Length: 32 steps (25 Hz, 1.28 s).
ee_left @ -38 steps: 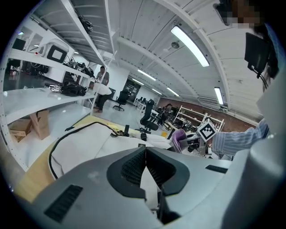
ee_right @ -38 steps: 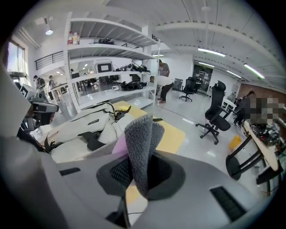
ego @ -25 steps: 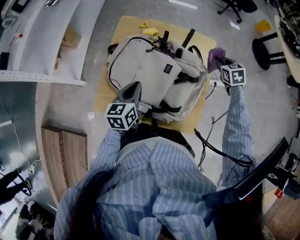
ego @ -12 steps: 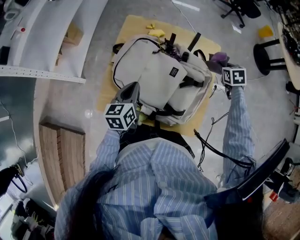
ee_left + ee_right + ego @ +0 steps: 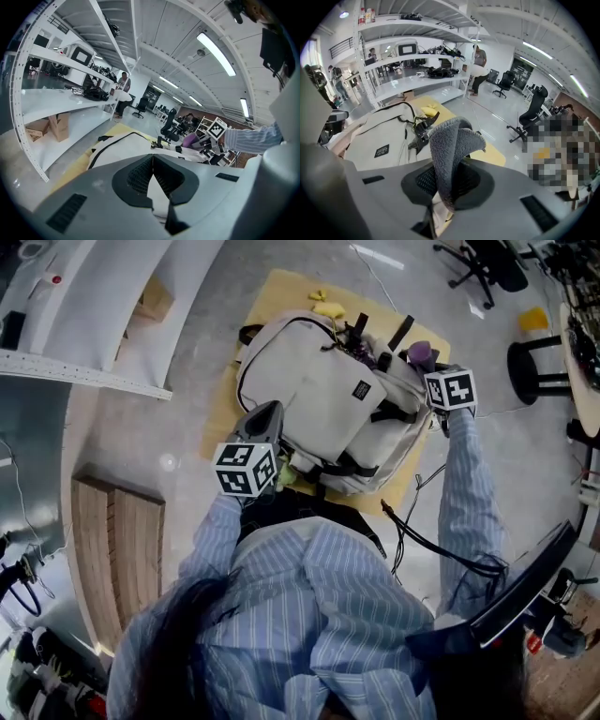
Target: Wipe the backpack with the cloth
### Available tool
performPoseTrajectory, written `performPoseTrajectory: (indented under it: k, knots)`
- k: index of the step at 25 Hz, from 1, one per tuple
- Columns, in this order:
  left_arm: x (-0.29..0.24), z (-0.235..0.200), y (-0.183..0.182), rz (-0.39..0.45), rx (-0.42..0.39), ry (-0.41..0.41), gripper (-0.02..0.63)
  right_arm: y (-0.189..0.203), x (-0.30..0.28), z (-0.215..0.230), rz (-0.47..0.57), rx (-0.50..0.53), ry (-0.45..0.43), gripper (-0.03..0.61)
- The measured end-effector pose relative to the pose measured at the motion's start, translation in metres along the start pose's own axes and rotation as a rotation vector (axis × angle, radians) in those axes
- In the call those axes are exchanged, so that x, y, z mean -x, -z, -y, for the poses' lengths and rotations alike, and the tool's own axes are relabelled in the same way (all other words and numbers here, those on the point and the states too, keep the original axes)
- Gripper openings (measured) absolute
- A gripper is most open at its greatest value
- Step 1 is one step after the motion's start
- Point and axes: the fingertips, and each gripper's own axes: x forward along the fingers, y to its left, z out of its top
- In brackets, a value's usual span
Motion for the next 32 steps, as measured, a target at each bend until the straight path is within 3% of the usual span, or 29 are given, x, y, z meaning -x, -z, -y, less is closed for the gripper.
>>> performPoseTrajectory:
  k: [7, 19, 32]
  knots:
    - [0.017, -0.028, -0.003, 0.017, 0.024, -0.046, 0.005, -0.057, -0.028, -0.033, 0.058, 0.013, -0.032, 0.041]
    - [0.037, -0.079, 0.000, 0.028, 0.098, -0.129, 0.005, -0.132, -0.085, -0.086, 0.052, 0.096, -0.035, 0.041]
    - [0.051, -0.123, -0.002, 0.050, 0.151, -0.214, 0.005, -0.201, -0.122, -0.156, 0.059, 0.259, -0.097, 0.041]
